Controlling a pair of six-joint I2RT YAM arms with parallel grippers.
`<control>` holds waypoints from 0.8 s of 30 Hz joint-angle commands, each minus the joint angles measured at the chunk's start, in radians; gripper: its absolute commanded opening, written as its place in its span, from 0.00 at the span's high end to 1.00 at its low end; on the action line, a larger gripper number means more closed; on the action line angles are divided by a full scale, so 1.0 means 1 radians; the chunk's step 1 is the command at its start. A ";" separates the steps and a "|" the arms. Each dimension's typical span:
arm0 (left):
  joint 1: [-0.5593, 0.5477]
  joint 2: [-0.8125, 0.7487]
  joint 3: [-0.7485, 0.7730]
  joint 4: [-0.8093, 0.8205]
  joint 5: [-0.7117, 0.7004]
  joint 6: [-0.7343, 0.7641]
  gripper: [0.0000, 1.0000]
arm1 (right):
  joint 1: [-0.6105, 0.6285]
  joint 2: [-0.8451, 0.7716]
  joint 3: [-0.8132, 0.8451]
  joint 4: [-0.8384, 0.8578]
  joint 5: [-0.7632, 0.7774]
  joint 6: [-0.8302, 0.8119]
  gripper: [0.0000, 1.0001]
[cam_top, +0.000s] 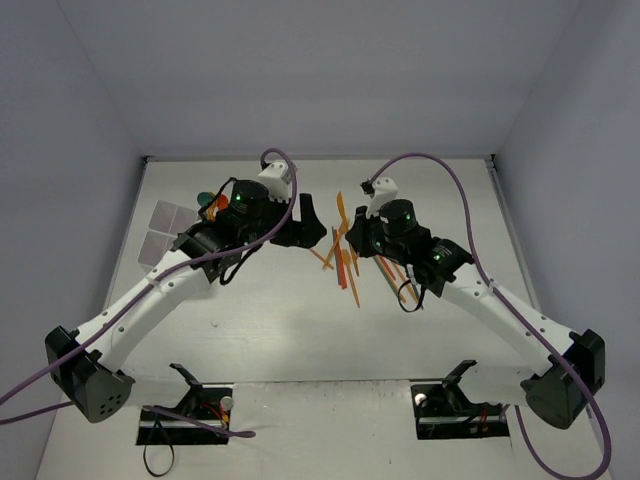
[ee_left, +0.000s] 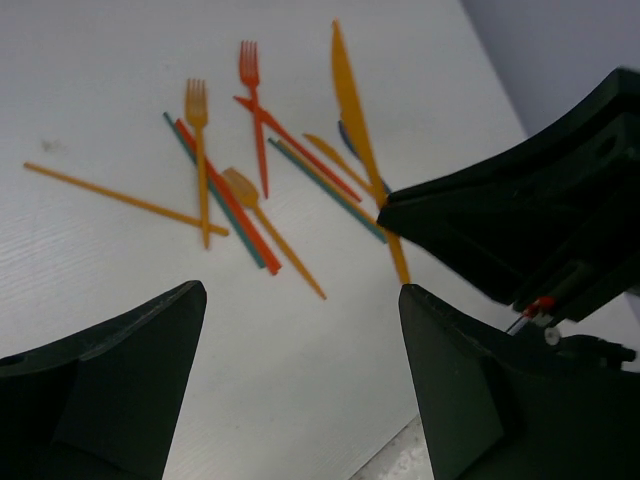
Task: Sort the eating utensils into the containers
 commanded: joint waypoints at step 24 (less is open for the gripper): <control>0.051 0.120 0.096 0.272 0.080 -0.192 1.00 | 0.031 0.011 0.083 0.070 -0.195 -0.065 0.98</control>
